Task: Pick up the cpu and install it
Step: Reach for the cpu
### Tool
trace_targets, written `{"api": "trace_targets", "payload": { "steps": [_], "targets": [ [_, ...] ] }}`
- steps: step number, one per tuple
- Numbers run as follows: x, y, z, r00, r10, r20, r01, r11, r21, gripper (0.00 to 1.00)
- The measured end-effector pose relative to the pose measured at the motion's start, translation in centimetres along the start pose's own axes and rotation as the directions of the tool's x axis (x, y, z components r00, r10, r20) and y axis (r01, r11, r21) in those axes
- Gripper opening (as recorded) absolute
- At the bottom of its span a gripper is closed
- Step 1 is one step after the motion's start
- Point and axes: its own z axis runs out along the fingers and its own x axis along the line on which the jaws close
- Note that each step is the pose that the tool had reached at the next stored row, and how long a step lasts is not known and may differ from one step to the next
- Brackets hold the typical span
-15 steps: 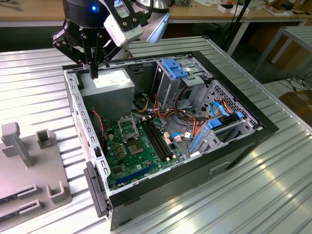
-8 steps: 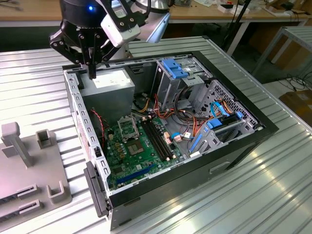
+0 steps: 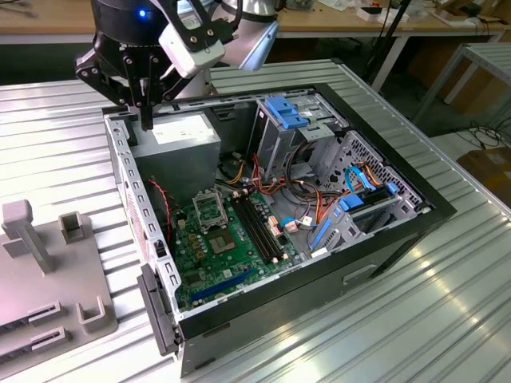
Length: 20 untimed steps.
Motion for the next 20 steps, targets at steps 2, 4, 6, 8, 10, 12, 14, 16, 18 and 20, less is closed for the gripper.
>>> {"api": "trace_targets", "payload": {
  "steps": [2,4,6,8,10,12,14,16,18,20],
  "targets": [
    [0.2,-0.02,-0.01,1.0,0.0,0.0,0.0,1.0,0.0001,0.11],
    [0.35,-0.03,-0.01,1.0,0.0,0.0,0.0,1.0,0.0,0.11],
    [0.52,-0.04,-0.02,1.0,0.0,-0.0001,0.0,1.0,0.0,0.11],
    [0.66,-0.05,-0.02,1.0,0.0,0.0,0.0,1.0,0.0,0.11],
    [0.81,-0.06,-0.02,1.0,0.0,0.0,0.0,1.0,0.0,0.11],
    [0.93,-0.07,-0.02,1.0,0.0,0.0,0.0,1.0,0.0,0.11],
    [1.04,-0.08,-0.03,1.0,0.0,0.0,0.0,1.0,0.0,0.11],
    [1.16,-0.09,-0.03,1.0,0.0,0.0,0.0,1.0,0.0,0.11],
    [1.27,-0.09,-0.03,1.0,0.0,0.0,0.0,1.0,0.0,0.11],
    [1.38,-0.1,-0.03,1.0,0.0,0.0,0.0,1.0,0.0,0.11]
  ]
}}
